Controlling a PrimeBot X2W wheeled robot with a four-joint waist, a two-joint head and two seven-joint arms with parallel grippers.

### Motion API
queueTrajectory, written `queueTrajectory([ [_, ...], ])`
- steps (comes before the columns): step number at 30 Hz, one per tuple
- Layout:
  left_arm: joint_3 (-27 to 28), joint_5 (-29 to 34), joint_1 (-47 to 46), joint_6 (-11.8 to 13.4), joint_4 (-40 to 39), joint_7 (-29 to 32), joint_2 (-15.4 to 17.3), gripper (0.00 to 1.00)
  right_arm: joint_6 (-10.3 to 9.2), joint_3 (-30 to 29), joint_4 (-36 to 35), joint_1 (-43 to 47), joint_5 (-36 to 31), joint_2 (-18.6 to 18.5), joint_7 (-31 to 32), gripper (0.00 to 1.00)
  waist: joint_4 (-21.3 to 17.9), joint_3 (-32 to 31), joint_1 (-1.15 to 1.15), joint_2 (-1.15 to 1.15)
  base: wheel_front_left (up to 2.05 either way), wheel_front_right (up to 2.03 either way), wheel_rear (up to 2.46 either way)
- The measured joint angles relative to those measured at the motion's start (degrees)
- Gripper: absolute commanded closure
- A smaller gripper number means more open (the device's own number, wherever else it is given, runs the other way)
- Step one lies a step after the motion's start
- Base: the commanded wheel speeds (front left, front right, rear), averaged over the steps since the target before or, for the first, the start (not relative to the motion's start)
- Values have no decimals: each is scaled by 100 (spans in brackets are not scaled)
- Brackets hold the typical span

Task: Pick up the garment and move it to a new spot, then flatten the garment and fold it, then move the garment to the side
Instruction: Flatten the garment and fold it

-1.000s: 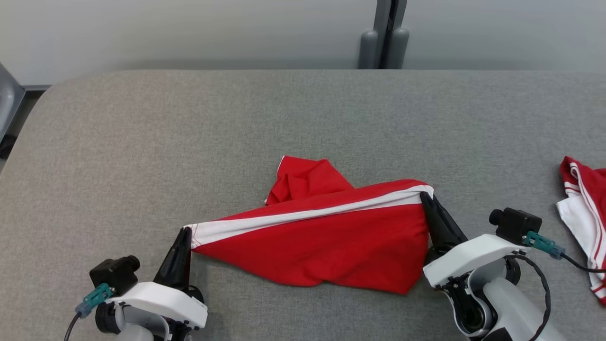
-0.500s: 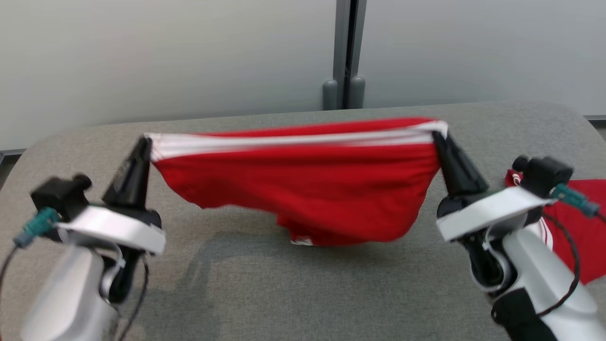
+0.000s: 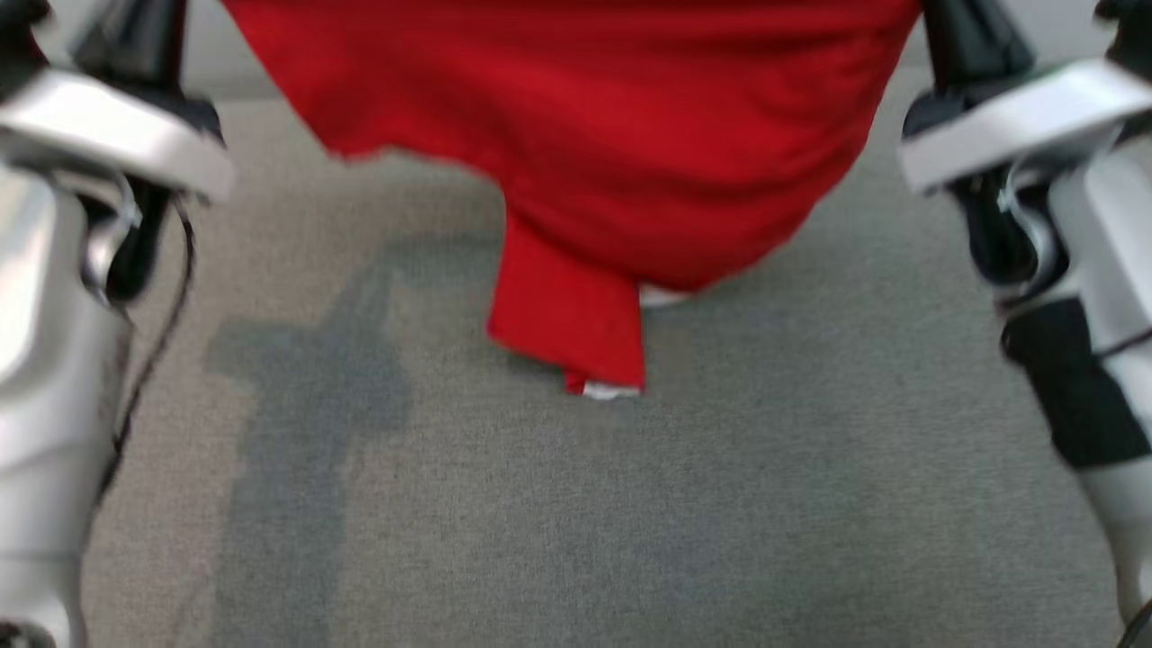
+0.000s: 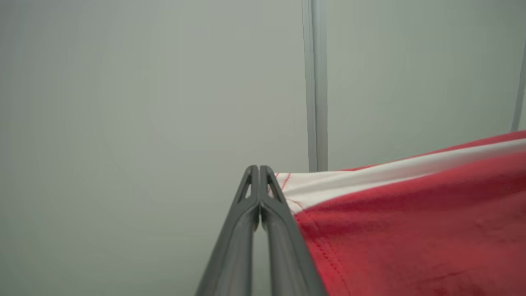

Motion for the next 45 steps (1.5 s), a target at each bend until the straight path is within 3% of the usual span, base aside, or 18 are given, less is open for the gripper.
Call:
queueTrajectory([
  [6, 87, 541, -1674, 241, 346, -338, 58, 100, 9, -232, 561, -1685, -883, 102, -182, 100, 189, 767, 0, 0, 0, 0, 0],
  [8, 168, 616, -2072, 261, 346, -382, 62, 100, 10, -535, 369, -2071, -1230, 160, -190, 100, 285, 955, 0, 0, 0, 0, 0],
  [13, 508, 697, -2224, 256, 14, -410, -87, 100, 10, -1132, -99, -2058, -1858, 349, -201, 100, 607, 1151, 0, 0, 0, 0, 0],
  [18, 626, 583, -826, 147, 255, -401, -467, 100, 7, -695, 209, -821, -1967, 377, -205, 100, 717, 1028, 0, 0, 0, 0, 0],
  [29, 1089, 401, 2465, 34, 668, -402, -1373, 100, -8, 288, 308, 2034, -1132, 278, -207, 100, 620, 404, 0, 0, 0, 0, 0],
  [37, 1510, 371, 4067, 9, 553, -402, -1592, 100, -8, 593, -13, 3665, -853, 349, -205, 100, 493, -385, 0, 0, 0, 0, 0],
  [45, 1641, 428, 5032, 9, 545, -402, -1528, 100, -8, 866, -219, 4742, -561, 355, -205, 100, 460, -1216, 0, 0, 0, 0, 0],
])
